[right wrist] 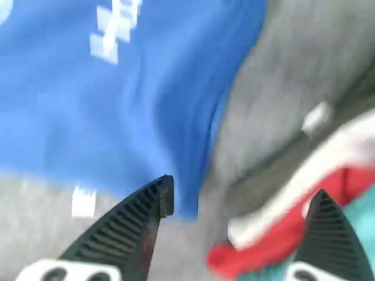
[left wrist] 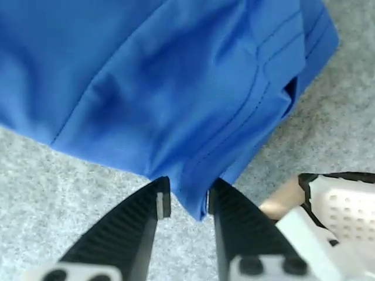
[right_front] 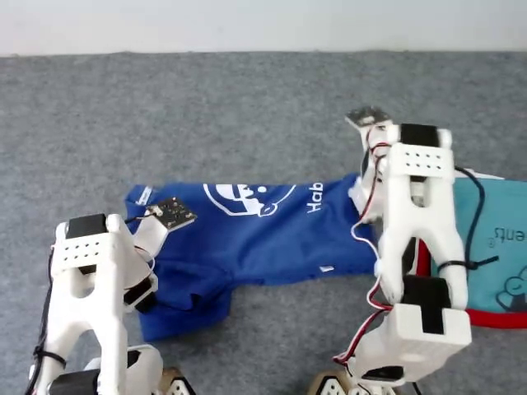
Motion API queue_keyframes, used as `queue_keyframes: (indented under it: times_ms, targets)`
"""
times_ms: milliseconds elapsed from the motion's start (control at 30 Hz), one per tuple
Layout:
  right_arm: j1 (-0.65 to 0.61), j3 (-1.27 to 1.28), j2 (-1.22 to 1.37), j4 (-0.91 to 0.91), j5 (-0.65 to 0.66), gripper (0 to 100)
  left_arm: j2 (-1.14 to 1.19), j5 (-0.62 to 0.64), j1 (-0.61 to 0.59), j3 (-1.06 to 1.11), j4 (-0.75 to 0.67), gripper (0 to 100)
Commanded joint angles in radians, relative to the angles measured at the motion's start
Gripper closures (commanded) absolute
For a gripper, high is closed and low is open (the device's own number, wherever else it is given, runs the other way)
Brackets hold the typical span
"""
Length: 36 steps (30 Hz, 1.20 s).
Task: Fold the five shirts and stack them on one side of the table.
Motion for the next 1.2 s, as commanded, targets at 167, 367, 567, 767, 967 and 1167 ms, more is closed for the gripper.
queue_keyframes:
  times_ms: [167, 367, 567, 767, 967, 1167]
  targets:
    - [-0.101, 0.023, 0.189, -0.297, -0.149, 64.5, -0.017, 0.014, 0.009, -0.001, 0.006, 88]
    - [-0.116, 0.023, 0.303, -0.367, -0.146, 65.6, -0.014, 0.014, 0.009, -0.001, 0.006, 88]
    - [-0.111, 0.023, 0.361, -0.363, -0.149, 84.7, -0.014, 0.014, 0.009, -0.001, 0.006, 88]
    - [-0.111, 0.023, 0.364, -0.32, -0.141, 88.4, -0.014, 0.014, 0.009, -0.001, 0.006, 88]
    - [-0.062, 0.006, 0.348, -0.3, -0.129, 97.6, -0.014, 0.014, 0.009, 0.001, 0.006, 88]
    - [-0.044, -0.08, 0.309, -0.153, -0.072, 98.9, -0.014, 0.014, 0.009, 0.001, 0.006, 88]
